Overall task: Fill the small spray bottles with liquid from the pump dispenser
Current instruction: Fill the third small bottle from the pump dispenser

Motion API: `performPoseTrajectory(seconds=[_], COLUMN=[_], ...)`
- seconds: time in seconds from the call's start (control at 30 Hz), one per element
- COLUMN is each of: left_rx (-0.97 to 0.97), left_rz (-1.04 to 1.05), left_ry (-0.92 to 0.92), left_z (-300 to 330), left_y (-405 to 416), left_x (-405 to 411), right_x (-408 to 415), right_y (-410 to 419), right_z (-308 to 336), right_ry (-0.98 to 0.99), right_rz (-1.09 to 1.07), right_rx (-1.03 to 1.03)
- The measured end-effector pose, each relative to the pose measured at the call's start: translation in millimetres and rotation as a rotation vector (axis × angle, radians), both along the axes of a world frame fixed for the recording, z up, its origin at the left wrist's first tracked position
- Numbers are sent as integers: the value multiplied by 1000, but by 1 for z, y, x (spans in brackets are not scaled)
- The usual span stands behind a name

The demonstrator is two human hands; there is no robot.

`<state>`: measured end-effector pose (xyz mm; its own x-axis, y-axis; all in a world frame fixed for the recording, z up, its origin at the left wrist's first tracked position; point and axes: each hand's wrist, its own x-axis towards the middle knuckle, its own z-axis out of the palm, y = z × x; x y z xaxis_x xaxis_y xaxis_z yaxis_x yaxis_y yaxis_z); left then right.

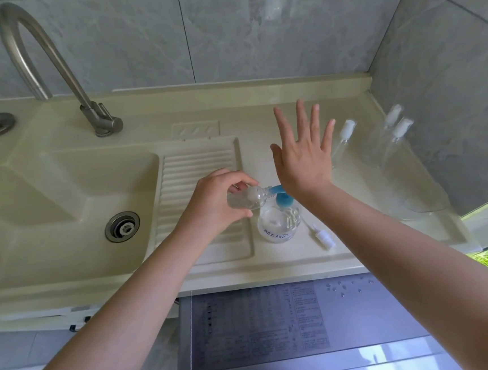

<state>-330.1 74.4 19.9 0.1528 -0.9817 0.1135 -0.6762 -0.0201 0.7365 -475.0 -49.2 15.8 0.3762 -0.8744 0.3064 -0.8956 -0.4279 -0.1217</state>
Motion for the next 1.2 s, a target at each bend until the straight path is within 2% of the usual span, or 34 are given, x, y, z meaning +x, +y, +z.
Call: performPoseTrajectory(seconds=[0.1,0.2,0.37,0.6,0.77,0.9,1.03,1.2], left_rx=[-8,-2,7,1,1,0,-11,-18], left_rz=[4,11,3,2,-2,-3,-3,-1], left_ry=[6,12,-6,-12,-20,-26,-26,-5], left_z=[0,-1,-3,-2,-2,-2,-1,-2], left_y=[1,2,0,1,-3,-2,-1,-2], left_x=[2,3,4,2,0,0,1,-1], right_x=[0,-2,-3,-17,-14,-15,-19,-13], right_y=[-2,2,6,14,18,15,5,12], right_z=[10,3,-11,0,-13,-9,6,-7], right_ry=[-83,-34,-6,-91,-95,-68,-117,-47], right_rz=[-2,2,-31,-46,-80,-64,-73,-86], right_rx=[-17,-38,52,68,264,318,333,302])
